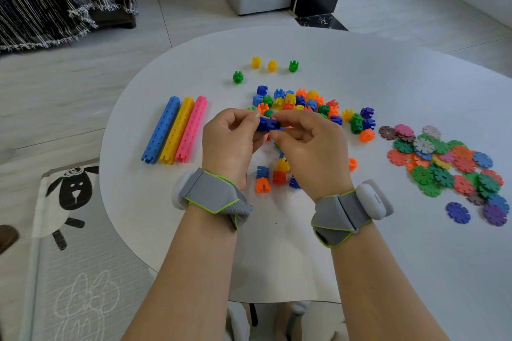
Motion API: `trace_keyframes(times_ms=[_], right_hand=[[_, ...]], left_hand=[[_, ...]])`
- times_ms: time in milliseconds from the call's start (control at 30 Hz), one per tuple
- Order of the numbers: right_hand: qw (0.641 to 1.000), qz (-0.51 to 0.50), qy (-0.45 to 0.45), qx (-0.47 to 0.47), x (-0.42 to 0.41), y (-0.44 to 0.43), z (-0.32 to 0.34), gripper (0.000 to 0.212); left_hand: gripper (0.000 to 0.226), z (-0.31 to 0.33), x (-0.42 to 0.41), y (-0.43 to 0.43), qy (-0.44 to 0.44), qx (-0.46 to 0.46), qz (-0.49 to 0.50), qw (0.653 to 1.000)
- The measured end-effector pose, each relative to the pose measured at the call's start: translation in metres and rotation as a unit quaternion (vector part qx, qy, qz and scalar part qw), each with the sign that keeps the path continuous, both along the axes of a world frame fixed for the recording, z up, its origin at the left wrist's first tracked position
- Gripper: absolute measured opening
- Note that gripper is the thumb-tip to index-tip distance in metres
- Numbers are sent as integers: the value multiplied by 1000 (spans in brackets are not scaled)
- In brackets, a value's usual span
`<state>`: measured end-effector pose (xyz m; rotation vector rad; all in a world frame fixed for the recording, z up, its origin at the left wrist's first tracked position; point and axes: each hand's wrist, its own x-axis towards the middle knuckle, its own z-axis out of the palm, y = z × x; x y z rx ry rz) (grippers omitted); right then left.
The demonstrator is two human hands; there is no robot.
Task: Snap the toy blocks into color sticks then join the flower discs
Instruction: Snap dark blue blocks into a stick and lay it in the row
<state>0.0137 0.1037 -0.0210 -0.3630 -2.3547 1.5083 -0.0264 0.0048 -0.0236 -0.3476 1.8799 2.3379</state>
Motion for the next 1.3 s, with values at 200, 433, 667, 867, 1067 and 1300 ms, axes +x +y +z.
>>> trace_keyframes(times_ms=[200,433,667,867,1067,1300], right_hand=[[1000,13,5,-14,0,-1,0,27],[1000,3,16,-4,0,-1,0,21],[1000,-8,11,-8,0,-1,1,23],[1000,-9,10,24,0,-1,3,22],[997,1,13,76,-1,2,2,22],[991,-11,76,105,0,1,-6,20]], left_hand=[[12,0,-2,-1,-43,27,0,999],[13,0,0,-2,-27,6,-3,1000],[10,3,0,-3,-27,16,1,1000],[10,4,0,-5,-21,40,0,999],[13,4,1,-5,-13,31,-3,999],[12,8,2,-5,1,48,-4,999]])
